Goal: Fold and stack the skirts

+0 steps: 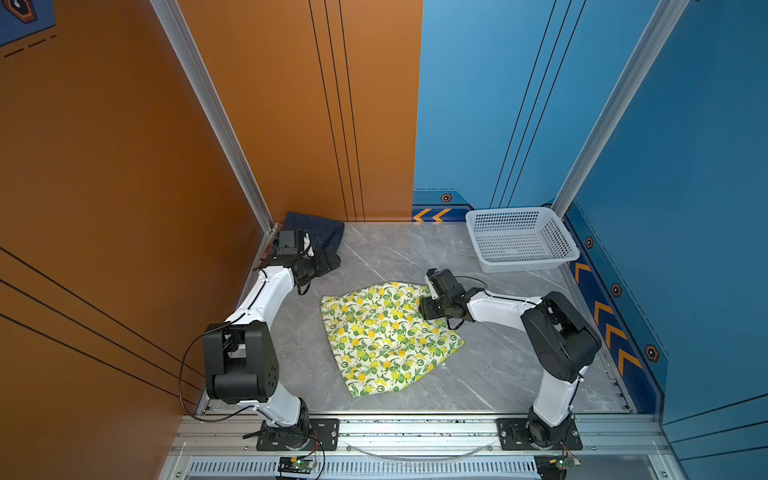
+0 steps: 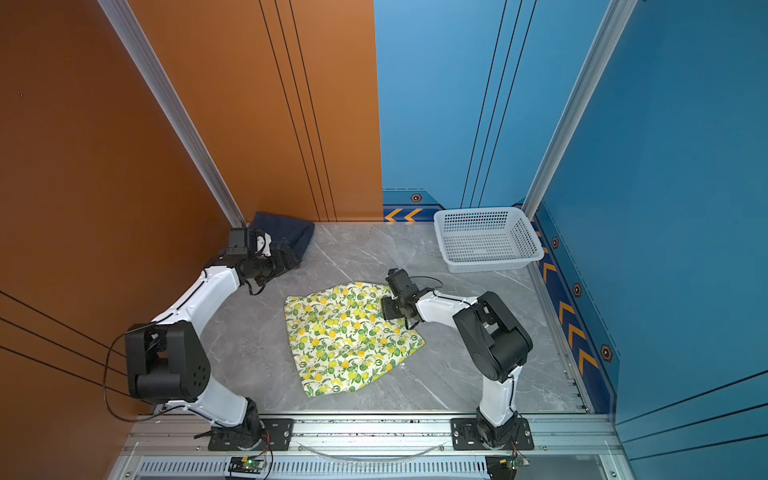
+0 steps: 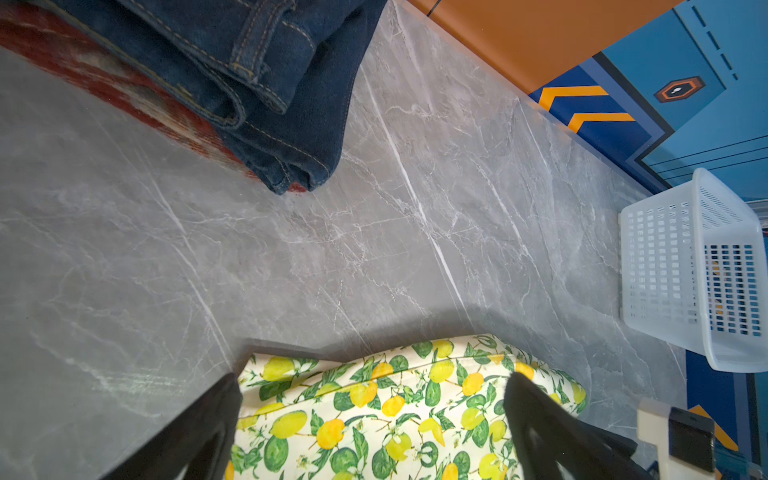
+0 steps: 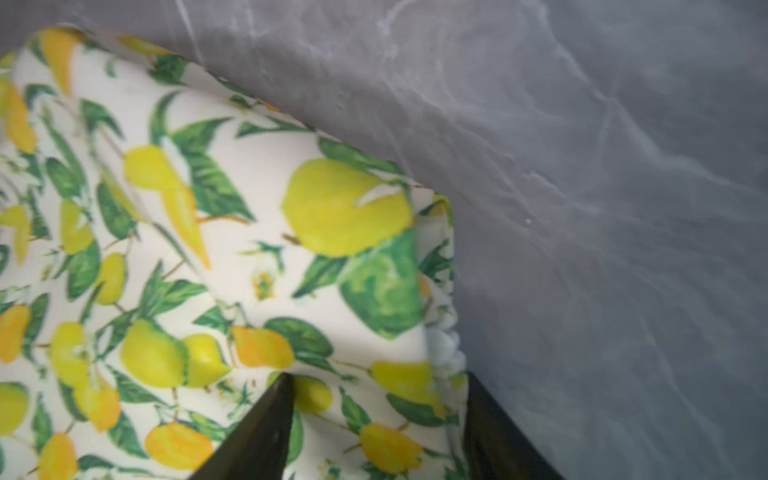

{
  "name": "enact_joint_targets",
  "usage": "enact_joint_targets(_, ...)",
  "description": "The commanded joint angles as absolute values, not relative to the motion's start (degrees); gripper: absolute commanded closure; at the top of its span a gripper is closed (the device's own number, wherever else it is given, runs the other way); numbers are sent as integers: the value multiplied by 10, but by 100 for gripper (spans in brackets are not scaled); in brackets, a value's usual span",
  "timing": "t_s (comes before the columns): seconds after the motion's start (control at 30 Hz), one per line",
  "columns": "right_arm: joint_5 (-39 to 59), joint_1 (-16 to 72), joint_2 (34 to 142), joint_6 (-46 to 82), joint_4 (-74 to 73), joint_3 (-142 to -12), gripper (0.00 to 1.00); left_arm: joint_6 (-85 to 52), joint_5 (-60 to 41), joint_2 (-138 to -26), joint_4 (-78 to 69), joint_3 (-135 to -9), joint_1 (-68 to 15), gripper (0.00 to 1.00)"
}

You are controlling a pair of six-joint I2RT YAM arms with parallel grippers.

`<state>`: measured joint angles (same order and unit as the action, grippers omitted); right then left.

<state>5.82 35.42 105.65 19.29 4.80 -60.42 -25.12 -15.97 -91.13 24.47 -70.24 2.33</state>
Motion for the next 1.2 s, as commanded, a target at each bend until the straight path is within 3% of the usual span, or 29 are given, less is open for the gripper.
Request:
enact_joint_targets(0.0,141,354,1026,159,1,-626,99,-255,-173,-916,253,-710,23,0)
enact_joint_targets(0.2,105,315,931,98,82,-664,100,-255,-171,-914,253,-710,25,0)
enact_joint_targets(0.43,-9,289,862,-22,235,-816,100,-256,-171,-912,253,-712,28,1)
enact_joint_targets(0.67,-158,434,909,-143,367,-1046,100,-262,-171,-909,253,-711,46,1)
enact_joint_targets(0.83,-194,558,943,-107,367,-986,100,-265,-162,-902,253,-707,75,0)
enact_joint_targets(0.87,-198,578,952,-94,368,-969,91,-266,-161,-902,253,-707,82,0)
enact_joint_targets(0.93,-194,604,959,-66,367,-937,52,-269,-159,-903,253,-707,94,0)
enact_joint_targets(1.0,-192,612,951,-38,367,-909,31,-277,-162,-906,253,-706,107,0)
enact_joint_targets(1.17,-190,591,888,4,351,-846,22,-286,-169,-913,253,-707,118,0)
